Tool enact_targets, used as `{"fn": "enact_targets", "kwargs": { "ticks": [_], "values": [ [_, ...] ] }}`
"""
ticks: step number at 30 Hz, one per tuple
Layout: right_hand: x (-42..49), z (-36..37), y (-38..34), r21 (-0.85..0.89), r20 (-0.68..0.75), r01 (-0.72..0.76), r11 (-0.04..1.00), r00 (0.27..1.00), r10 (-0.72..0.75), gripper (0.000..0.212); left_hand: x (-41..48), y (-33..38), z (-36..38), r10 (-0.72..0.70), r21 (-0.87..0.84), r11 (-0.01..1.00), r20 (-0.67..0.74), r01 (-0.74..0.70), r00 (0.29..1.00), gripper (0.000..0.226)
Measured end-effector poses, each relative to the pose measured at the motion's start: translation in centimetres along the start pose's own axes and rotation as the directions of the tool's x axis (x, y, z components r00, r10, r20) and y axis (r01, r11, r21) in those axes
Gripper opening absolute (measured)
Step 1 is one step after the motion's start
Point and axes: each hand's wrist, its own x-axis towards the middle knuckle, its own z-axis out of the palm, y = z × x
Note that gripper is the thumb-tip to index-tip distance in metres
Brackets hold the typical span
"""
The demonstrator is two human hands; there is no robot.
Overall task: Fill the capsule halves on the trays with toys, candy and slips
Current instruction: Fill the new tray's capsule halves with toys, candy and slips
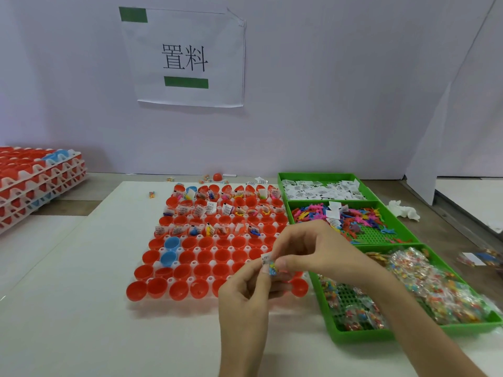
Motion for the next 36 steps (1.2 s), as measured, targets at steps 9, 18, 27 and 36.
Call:
{"fn": "enact_targets", "kwargs": {
  "ticks": [9, 18, 27, 36],
  "values": [
    [-0.1, -0.3, -0.1, -0.037, -0.015, -0.001, 0.999, 1.000, 0.001, 0.008, -0.2, 0.2, 0.2, -0.050, -0.034, 0.998, 0.063, 0.052, 0.997, 0.028],
    [0.2, -2.6, 1.2, -0.128, -0.340, -0.079, 0.989, 0.940, 0.031, 0.017, -0.3, -0.4, 0.2, 0.017, 0.091, 0.996, 0.068, -0.023, 0.998, 0.017],
    [-0.5, -6.6, 5.8, -0.480, -0.373, -0.462, 0.745, 0.877, 0.303, 0.027, -0.4, -0.5, 0.2, 0.017, 0.112, 0.993, 0.055, -0.023, 0.998, 0.015],
    [0.1, -6.0, 5.8, -0.575, -0.404, -0.512, 0.638, 0.856, 0.323, 0.027, -0.4, -0.2, 0.2, -0.008, 0.073, 0.997, 0.050, 0.005, 0.999, 0.009]
  ]
}}
